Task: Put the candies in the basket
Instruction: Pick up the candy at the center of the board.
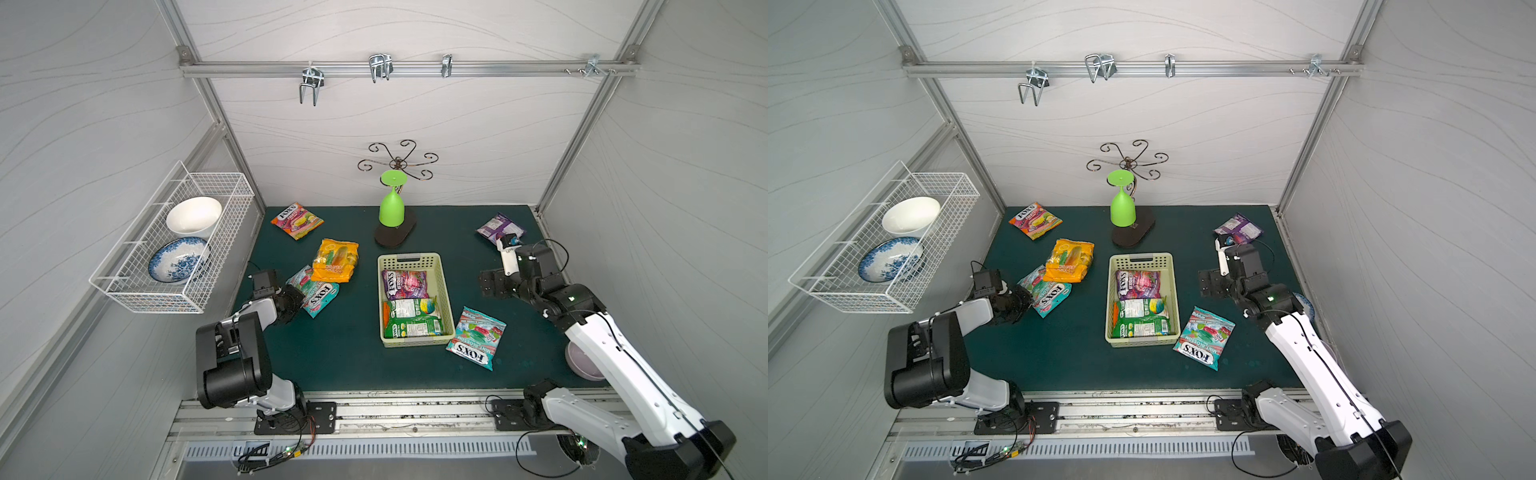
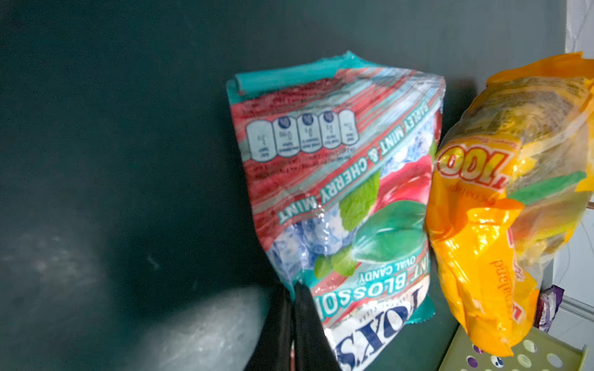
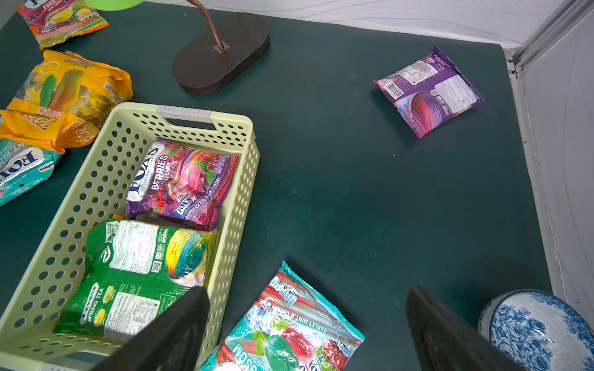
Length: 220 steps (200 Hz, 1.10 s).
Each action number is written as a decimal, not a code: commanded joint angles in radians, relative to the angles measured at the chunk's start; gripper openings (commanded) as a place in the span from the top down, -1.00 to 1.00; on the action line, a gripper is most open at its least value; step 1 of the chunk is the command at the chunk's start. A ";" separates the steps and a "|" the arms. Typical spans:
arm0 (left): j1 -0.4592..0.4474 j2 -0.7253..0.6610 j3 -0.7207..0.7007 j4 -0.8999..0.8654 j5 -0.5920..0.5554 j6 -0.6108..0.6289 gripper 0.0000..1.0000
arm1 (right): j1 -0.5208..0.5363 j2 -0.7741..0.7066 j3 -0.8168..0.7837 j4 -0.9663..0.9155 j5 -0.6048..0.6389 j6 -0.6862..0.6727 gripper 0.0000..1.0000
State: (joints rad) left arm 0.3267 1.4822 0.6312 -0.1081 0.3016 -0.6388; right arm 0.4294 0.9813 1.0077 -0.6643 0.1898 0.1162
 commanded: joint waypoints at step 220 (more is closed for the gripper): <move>0.007 -0.249 0.355 -0.311 0.323 0.216 1.00 | -0.009 -0.007 0.006 0.021 -0.072 0.011 -0.98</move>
State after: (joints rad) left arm 0.3286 1.2541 0.9073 -0.4080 0.5419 -0.4652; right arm 0.4255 0.9863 1.0077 -0.6609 0.1402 0.1165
